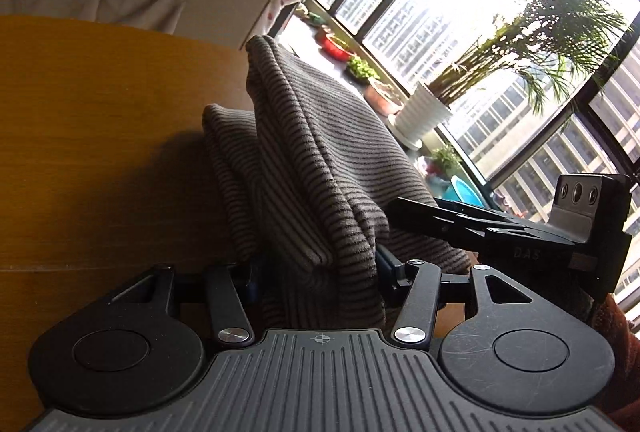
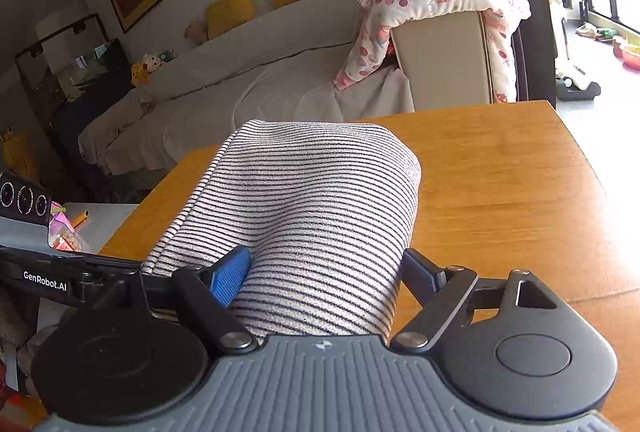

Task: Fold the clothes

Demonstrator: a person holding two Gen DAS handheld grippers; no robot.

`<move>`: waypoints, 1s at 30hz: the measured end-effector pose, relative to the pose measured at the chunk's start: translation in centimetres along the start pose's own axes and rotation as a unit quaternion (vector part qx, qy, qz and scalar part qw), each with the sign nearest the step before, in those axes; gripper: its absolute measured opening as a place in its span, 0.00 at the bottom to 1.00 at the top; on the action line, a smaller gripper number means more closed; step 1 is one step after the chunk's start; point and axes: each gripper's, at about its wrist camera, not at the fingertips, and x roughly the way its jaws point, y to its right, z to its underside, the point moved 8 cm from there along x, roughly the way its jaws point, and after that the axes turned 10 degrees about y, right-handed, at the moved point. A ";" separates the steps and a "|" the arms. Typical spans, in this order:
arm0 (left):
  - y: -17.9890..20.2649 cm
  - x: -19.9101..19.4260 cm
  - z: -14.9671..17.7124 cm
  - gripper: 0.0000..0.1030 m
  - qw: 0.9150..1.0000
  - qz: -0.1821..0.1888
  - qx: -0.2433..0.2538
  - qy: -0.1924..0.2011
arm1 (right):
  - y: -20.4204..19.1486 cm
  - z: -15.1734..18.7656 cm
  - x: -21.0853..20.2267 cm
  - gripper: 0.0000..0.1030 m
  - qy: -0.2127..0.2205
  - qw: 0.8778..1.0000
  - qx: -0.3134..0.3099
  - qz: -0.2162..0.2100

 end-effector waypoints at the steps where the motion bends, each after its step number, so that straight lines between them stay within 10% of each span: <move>1: -0.6 0.6 -0.9 0.55 1.000 -0.004 0.000 0.006 | 0.3 -0.6 1.1 0.80 0.004 1.000 -0.003 0.004; 9: -2.1 3.4 -5.2 0.55 0.999 -0.020 0.036 0.021 | 1.6 -3.7 7.2 0.80 0.026 0.999 -0.039 0.020; 16: 1.7 0.5 -12.7 0.56 0.987 0.038 0.075 0.135 | 1.5 -3.3 7.4 0.82 0.028 0.998 -0.055 0.013; 22: -1.7 9.2 -12.2 0.50 0.993 -0.031 0.105 0.051 | 1.8 -4.0 6.6 0.82 0.001 1.000 -0.008 -0.019; 30: -3.2 8.3 -10.6 0.53 0.990 -0.022 0.131 0.054 | 6.4 -7.4 13.2 0.83 -0.040 0.991 0.125 -0.034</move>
